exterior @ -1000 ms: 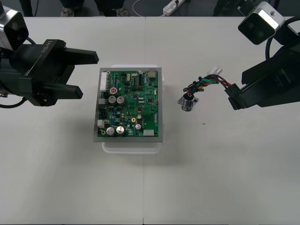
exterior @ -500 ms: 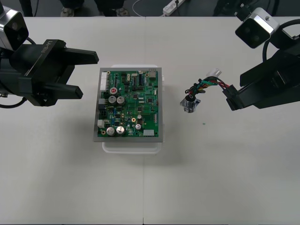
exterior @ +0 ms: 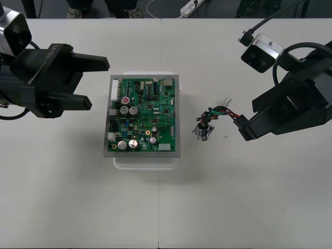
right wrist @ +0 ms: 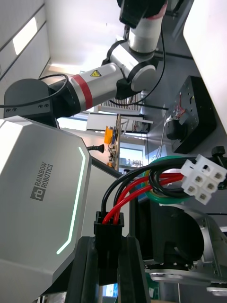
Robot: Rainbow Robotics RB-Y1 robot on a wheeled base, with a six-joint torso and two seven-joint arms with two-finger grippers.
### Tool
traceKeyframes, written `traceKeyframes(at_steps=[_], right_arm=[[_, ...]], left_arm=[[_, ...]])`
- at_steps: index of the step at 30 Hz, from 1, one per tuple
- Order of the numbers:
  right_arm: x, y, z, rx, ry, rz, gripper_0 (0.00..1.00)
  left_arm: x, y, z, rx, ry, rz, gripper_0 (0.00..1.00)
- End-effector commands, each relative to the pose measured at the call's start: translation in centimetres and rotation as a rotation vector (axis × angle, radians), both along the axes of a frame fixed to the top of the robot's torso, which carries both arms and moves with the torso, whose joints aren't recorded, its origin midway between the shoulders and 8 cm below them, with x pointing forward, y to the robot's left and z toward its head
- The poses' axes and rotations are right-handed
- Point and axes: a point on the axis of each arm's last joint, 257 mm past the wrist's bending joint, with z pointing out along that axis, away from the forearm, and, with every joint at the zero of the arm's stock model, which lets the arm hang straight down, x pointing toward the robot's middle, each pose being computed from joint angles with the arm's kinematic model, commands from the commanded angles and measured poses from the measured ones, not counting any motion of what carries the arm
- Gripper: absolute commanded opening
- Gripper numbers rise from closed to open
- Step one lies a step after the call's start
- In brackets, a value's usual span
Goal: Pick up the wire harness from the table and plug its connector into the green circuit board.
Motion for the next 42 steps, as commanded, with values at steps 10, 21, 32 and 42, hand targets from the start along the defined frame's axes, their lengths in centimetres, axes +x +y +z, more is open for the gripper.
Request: traceKeyframes(at_steps=[10,21,32,42], right_arm=[[-1.8,1.5,1.1,-0.013,0.001,0.103,0.00],[-2.2,2.7,1.6,-0.008,0.047,0.153,0.00],[-1.3,4.2,1.8,-0.010,0.055,0.169,0.00],[-2.1,5.3,1.2,-0.035,0.074,0.215,0.00]], left_arm=[[-2.1,0.3,0.2,0.024,-0.036,-0.046,0.78],[-2.4,0.2,0.2,0.025,-0.041,-0.053,0.77],[-2.5,0.1,0.2,0.024,-0.043,-0.056,0.78],[-2.8,-0.1,0.1,0.026,-0.046,-0.068,0.77]])
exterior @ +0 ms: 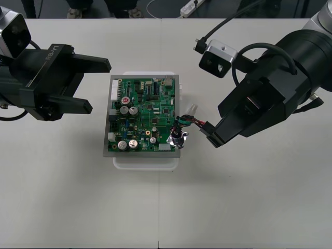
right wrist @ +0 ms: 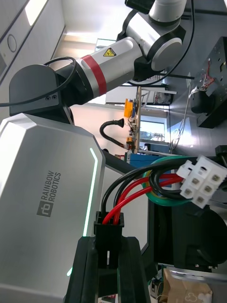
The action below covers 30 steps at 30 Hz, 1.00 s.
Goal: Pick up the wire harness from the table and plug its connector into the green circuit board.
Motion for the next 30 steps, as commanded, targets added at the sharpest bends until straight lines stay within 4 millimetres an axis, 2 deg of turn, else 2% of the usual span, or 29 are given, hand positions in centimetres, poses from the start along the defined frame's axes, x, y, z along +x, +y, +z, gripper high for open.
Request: traceKeyframes(at_steps=[1,30], right_arm=[[-0.8,1.2,1.1,0.000,-0.006,0.060,0.00],[-1.5,3.7,1.5,0.006,0.046,0.128,0.00]], left_arm=[[-1.9,0.2,-0.1,0.022,-0.026,-0.049,0.78],[-4.5,-2.2,-1.0,0.057,-0.044,-0.160,0.78]])
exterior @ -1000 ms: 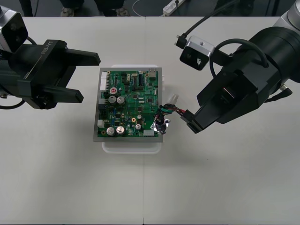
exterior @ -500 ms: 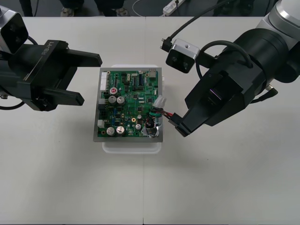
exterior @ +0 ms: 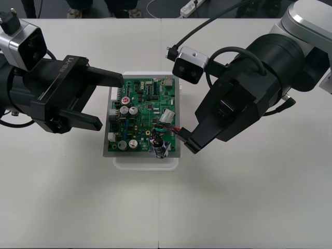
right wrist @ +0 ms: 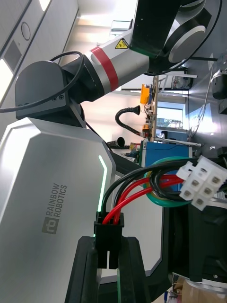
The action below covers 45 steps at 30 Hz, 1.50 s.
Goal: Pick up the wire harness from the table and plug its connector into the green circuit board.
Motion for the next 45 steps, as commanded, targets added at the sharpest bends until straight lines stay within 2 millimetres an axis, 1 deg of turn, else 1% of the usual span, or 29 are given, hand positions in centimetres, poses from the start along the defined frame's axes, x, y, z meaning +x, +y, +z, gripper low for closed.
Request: traceKeyframes(at_steps=[1,10,20,27,32,36,39,45], right_arm=[[-0.7,1.0,1.3,0.010,-0.022,0.047,0.00],[-1.3,1.6,1.0,-0.002,-0.017,0.076,0.00],[-1.9,1.6,0.5,-0.013,-0.011,0.094,0.00],[-2.4,1.6,0.1,-0.023,-0.008,0.109,0.00],[-2.6,1.7,0.2,-0.018,-0.008,0.116,0.00],[-2.7,1.8,0.6,-0.011,-0.003,0.121,0.00],[-2.7,1.8,0.8,-0.007,0.000,0.123,0.00],[-2.9,1.9,0.8,-0.004,0.000,0.130,0.00]], left_arm=[[-2.4,-0.4,0.2,0.023,-0.058,-0.081,0.78],[-3.4,-1.2,-0.4,0.031,-0.057,-0.128,0.78],[-4.8,-2.0,0.0,0.035,-0.074,-0.181,0.78],[-5.3,-2.3,0.2,0.041,-0.083,-0.203,0.77],[-6.1,-2.6,0.1,0.045,-0.085,-0.228,0.78],[-6.9,-3.1,-0.4,0.059,-0.078,-0.258,0.78],[-7.0,-3.3,-0.7,0.070,-0.078,-0.261,0.77],[-7.3,-3.4,-0.6,0.077,-0.077,-0.270,0.78]])
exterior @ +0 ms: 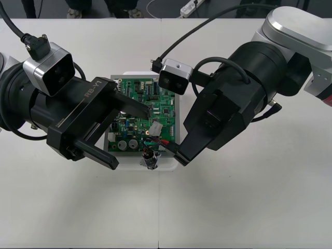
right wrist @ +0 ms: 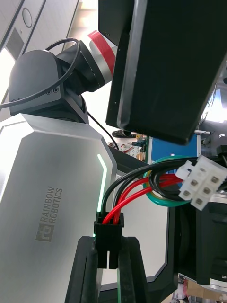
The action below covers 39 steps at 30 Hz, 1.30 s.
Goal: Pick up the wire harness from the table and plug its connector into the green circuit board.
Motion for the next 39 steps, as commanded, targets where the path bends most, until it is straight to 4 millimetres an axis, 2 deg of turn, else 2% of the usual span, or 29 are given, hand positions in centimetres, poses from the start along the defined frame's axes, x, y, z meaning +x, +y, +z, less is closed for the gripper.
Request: traceKeyframes(at_steps=[1,25,33,39], right_arm=[[-1.6,0.7,1.5,0.016,-0.028,0.070,0.00],[-1.6,0.7,1.5,0.019,-0.027,0.071,0.00],[-1.6,0.7,1.4,0.021,-0.029,0.072,0.00],[-1.6,0.8,1.4,0.024,-0.031,0.071,0.00]], left_arm=[[-1.9,0.0,0.5,0.027,-0.078,-0.078,0.78],[-3.8,-1.1,-0.2,0.076,-0.057,-0.145,0.78],[-3.9,-1.6,-0.1,0.075,-0.049,-0.151,0.78],[-3.2,-2.2,0.2,0.070,-0.030,-0.118,0.78]])
